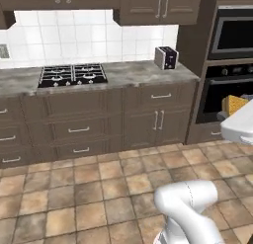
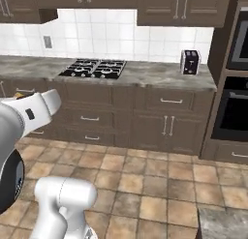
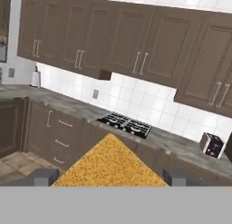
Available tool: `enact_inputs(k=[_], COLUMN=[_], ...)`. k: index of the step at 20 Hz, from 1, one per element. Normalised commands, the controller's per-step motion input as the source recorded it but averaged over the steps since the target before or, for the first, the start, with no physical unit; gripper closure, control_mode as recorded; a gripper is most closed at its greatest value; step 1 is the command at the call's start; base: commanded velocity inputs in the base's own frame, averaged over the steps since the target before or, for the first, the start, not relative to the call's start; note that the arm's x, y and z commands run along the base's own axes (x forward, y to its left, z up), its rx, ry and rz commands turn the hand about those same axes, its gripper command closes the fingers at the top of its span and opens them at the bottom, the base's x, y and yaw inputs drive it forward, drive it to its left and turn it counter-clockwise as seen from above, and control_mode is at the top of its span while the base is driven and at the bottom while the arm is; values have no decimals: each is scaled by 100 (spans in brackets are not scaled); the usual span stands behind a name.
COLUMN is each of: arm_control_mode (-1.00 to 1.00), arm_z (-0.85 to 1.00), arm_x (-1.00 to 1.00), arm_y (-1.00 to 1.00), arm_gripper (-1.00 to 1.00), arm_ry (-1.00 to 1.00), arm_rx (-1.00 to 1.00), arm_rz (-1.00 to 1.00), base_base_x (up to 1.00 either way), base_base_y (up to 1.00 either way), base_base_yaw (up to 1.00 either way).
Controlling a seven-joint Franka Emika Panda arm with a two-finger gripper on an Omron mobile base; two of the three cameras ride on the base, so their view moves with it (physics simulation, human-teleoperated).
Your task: Take the cake and donut from the fridge and place them on the empty tray on the dining counter.
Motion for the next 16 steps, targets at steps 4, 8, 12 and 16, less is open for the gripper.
enact_inputs(k=[4, 8, 12, 16], arm_control_mode=[100, 100, 100, 100], arm_z=[0, 0, 0, 0], arm_x=[0, 0, 0, 0], arm_y=[0, 0, 0, 0], arm_gripper=[100, 100, 100, 100], arm_ry=[0, 0, 0, 0], arm_rx=[0, 0, 0, 0], arm_rz=[0, 0, 0, 0], base_base_x=[15, 11, 18, 12], base_base_y=[16, 14, 21, 17], base_base_yaw=[-70, -69, -69, -75])
